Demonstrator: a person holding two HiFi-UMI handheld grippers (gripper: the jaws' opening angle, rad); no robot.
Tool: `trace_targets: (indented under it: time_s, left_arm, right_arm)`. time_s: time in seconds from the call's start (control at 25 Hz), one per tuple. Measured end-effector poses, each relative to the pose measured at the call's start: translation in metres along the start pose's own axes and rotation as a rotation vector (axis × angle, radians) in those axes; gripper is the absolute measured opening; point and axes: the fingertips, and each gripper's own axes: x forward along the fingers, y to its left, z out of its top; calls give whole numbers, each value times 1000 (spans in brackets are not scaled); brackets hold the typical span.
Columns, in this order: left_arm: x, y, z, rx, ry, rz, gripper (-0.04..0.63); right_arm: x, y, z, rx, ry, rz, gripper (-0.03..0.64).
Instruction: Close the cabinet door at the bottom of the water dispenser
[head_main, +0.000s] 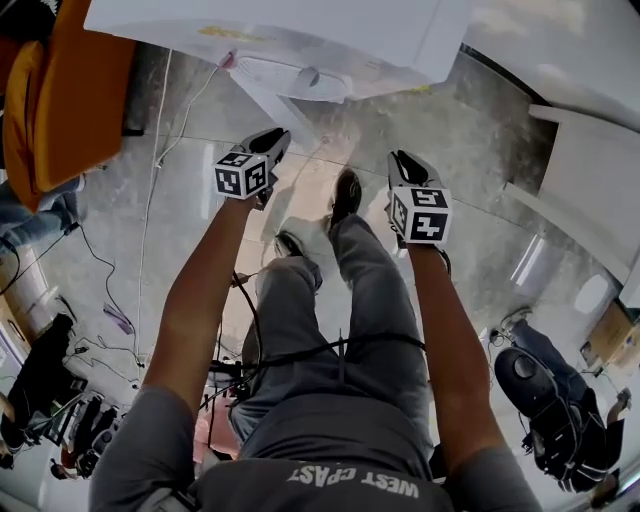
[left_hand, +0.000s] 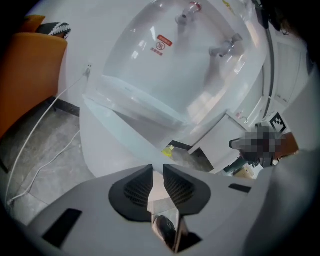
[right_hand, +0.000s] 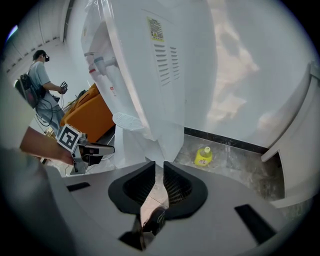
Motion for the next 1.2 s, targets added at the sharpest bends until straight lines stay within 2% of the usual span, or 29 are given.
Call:
trace_targets:
  time_s: [0.16,0.32,0.56,0.76,1.0,1.2]
  left_arm:
    - [28,-12,15,90,-8,-1,61]
    - [49,-17,29,121,-6,-4,48]
    - [68,-13,40,137,-2,8,48]
    - [77,-12,51,156,-29,11,48]
    - [86,-9,64,151,-55,23,49]
    - [83,-10,62,140,-38,47,48]
  right_arm:
    - [2,-13,-3,9,2,-16,72]
    - [4,-20,-3,18,4,-27,72]
    - [7,-25,5,29,-3,-33,72]
    - [11,-26,11,25,-9,-38,72]
    - [14,-26,15,22,-6,-44,72]
    - [11,-27,18,26,0,-40,72]
